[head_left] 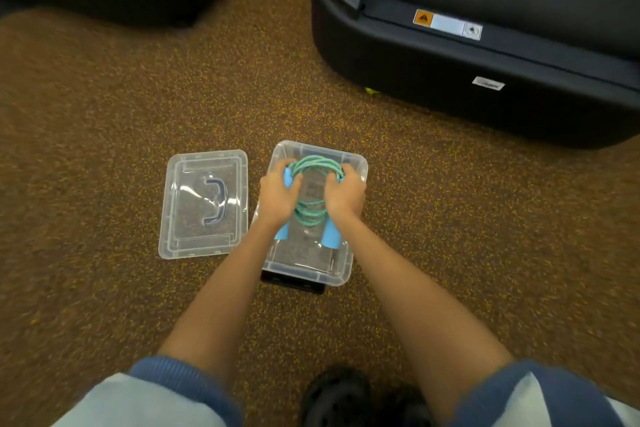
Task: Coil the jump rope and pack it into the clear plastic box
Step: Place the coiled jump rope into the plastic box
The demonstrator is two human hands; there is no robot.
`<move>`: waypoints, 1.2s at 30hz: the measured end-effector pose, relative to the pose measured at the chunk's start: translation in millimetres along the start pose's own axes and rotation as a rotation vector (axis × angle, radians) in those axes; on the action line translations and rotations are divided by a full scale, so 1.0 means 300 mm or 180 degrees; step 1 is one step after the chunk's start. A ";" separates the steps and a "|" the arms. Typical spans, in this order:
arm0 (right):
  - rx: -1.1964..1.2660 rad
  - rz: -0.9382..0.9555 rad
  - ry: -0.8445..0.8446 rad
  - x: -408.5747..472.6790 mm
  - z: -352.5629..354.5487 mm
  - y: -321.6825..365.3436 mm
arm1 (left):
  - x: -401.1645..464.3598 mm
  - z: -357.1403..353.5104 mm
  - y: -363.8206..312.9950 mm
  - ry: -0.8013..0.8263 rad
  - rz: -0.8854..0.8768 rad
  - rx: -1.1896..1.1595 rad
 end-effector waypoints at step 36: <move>-0.1029 0.0397 0.0292 0.031 -0.204 -0.082 | -0.032 -0.209 0.151 0.0667 0.0143 0.0704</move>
Point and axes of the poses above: each hand's wrist, its own x-axis towards the middle knuckle, its own z-axis out of the back of the hand, y = z × x, the point moved 10 cm from there along x, towards the middle knuckle, and after that the axes turned 3 degrees about -y, right-handed, at the moved point
